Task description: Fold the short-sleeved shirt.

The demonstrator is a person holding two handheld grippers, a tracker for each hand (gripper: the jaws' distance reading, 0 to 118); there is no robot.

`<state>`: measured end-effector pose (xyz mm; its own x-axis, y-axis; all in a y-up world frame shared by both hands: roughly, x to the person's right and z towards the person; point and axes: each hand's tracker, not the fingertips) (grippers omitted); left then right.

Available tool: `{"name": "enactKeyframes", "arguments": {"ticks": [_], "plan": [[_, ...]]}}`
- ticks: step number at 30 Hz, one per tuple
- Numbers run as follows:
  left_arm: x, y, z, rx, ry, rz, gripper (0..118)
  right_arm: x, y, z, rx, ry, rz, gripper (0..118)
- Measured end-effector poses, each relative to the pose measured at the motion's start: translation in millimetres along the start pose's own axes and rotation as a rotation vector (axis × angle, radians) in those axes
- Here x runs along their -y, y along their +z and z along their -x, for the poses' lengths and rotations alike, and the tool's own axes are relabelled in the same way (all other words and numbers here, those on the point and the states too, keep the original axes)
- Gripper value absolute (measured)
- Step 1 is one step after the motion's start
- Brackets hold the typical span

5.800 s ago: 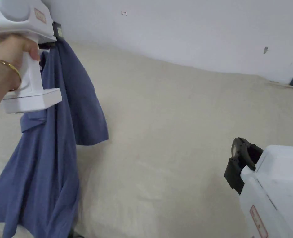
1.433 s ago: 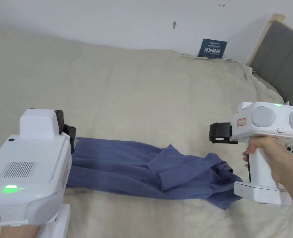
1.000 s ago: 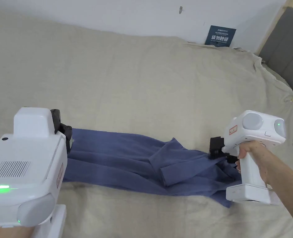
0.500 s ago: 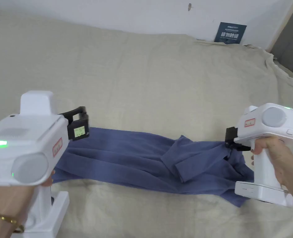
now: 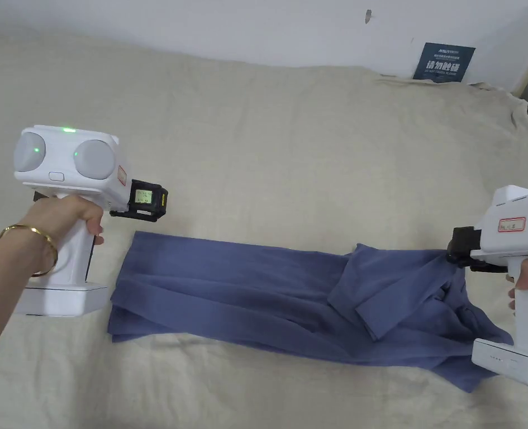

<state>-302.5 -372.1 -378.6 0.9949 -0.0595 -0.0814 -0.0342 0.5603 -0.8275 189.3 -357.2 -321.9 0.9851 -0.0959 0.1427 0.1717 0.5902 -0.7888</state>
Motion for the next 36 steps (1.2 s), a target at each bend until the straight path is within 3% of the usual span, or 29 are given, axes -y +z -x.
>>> {"name": "enactKeyframes", "arguments": {"ticks": [6, 7, 10, 13, 14, 16, 19, 20, 21, 26, 34, 36], "plan": [[-8, -70, -8, -0.022, -0.014, 0.136, 118, 3, -8, 0, 0.015, -0.005, 0.013, 5], [-12, -82, -9, -0.026, -0.017, 0.150, 114, 2, -10, -1, 0.015, -0.011, 0.015, 5], [-15, -104, -11, -0.056, -0.014, 0.168, 82, 2, -17, -1, 0.010, -0.015, 0.028, 5], [-18, -122, -13, -0.034, -0.033, 0.199, 79, 1, -22, -1, 0.012, -0.012, 0.040, 5], [-18, -127, -14, -0.027, -0.035, 0.205, 74, 1, -23, -1, 0.011, -0.012, 0.043, 5], [-16, -133, -18, -0.002, -0.050, 0.219, 48, -1, -27, -3, 0.012, -0.019, 0.052, 5], [-16, -135, -23, 0.001, -0.044, 0.221, 39, -5, -33, -5, 0.011, -0.030, 0.059, 5], [-17, -135, -23, 0.005, -0.052, 0.225, 26, -5, -34, -4, 0.016, -0.025, 0.058, 5], [-17, -134, -23, 0.018, -0.061, 0.225, 2, -6, -35, -4, 0.021, -0.020, 0.057, 5], [-11, -121, -32, 0.043, -0.105, 0.192, 0, -7, -36, -2, 0.018, -0.010, 0.063, 5], [-18, -38, 10, 0.162, 0.123, -0.024, 0, -21, 2, -5, 0.000, -0.042, -0.008, 5], [-21, -14, 18, 0.150, 0.127, -0.081, 0, -26, 17, -7, 0.011, -0.047, -0.034, 5]]}}
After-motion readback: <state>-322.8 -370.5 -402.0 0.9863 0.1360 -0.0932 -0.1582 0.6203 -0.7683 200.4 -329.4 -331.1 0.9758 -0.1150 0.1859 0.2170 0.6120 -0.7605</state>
